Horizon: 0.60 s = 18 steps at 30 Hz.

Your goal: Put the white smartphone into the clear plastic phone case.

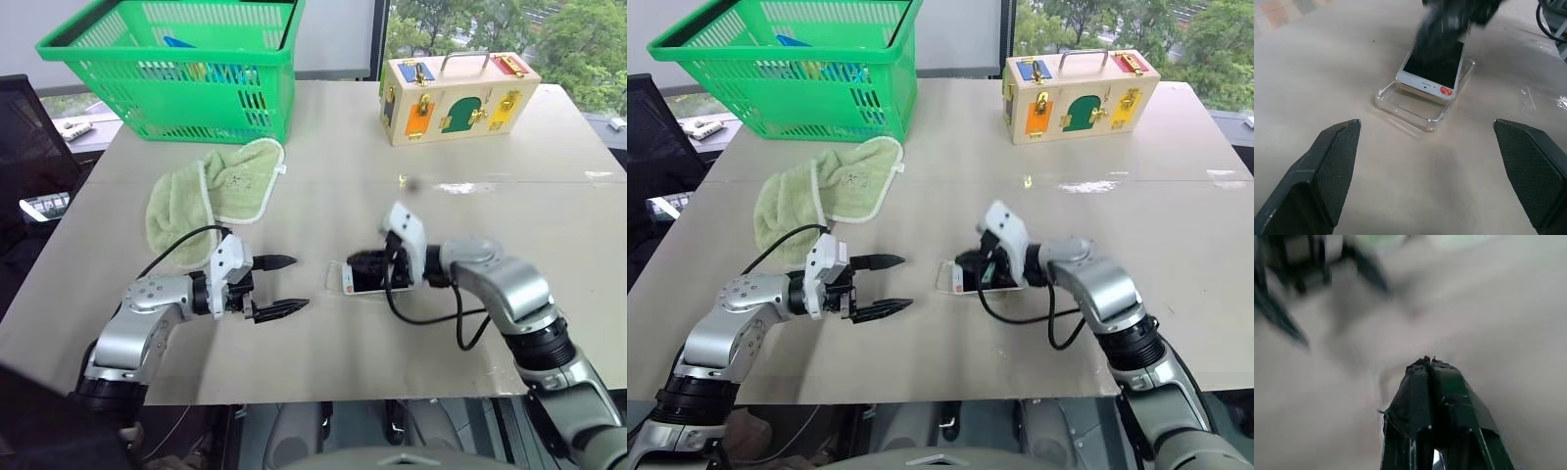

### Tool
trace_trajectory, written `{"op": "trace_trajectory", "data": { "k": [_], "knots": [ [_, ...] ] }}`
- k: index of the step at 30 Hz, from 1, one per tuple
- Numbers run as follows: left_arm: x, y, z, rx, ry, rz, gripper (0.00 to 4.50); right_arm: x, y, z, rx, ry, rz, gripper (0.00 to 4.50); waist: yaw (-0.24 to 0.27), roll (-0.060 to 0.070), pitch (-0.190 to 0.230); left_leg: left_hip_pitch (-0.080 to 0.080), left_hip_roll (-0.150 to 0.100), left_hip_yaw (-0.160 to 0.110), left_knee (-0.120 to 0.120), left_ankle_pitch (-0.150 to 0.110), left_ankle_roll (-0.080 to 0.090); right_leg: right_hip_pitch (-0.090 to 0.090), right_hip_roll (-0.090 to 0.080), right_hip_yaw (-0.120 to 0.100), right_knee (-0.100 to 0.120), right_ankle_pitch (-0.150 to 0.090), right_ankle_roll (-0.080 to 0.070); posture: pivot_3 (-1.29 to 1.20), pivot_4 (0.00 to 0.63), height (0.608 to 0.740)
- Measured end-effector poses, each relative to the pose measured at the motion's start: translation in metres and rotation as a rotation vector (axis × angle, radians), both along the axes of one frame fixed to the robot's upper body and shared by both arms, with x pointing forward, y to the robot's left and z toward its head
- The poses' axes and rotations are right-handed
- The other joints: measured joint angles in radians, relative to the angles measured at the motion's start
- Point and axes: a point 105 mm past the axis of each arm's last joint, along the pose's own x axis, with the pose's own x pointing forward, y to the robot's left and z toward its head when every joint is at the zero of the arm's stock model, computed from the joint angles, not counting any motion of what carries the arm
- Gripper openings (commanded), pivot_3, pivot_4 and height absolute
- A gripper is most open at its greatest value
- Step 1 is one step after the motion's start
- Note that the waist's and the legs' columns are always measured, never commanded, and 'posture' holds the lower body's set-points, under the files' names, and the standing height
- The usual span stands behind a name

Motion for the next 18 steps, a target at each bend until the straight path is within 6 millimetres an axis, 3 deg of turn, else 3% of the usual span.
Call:
{"op": "trace_trajectory", "data": {
  "k": [3,7,10,18],
  "knots": [
    [0.0,0.0,0.0,0.0,0.0,0.0,4.5,0.015,-0.015,0.019,-0.095,-0.158,-0.054,0.04,0.003,0.0,0.0,0.0,-0.001,0.0,-0.001,0.0,0.0,0.0,0.0,0.0,0.0,0.0,0.0,0.0,0.15,0.74],
    [0.0,0.0,-0.001,-0.001,0.003,0.001,4.5,0.043,-0.044,-0.004,-0.343,-0.261,-0.093,0.04,-0.001,0.0,0.0,0.0,-0.001,0.001,-0.001,0.0,0.0,0.0,0.0,0.0,-0.001,-0.001,0.002,0.0,0.15,0.74],
    [-0.001,-0.001,-0.001,-0.004,0.003,0.001,4.5,0.053,-0.047,-0.023,-0.406,-0.258,-0.051,0.04,-0.011,0.0,0.0,0.0,-0.001,0.002,-0.003,0.003,0.004,0.0,0.001,0.001,-0.001,0.0,0.001,0.0,0.15,0.74],
    [-0.004,0.001,-0.006,-0.008,0.017,0.023,4.5,0.049,-0.049,-0.046,-0.489,-0.248,0.141,0.04,-0.024,0.0,0.001,0.0,-0.002,0.002,-0.005,0.003,0.004,0.0,0.002,0.001,-0.001,0.0,0.0,0.0,0.15,0.74]
  ]
}}
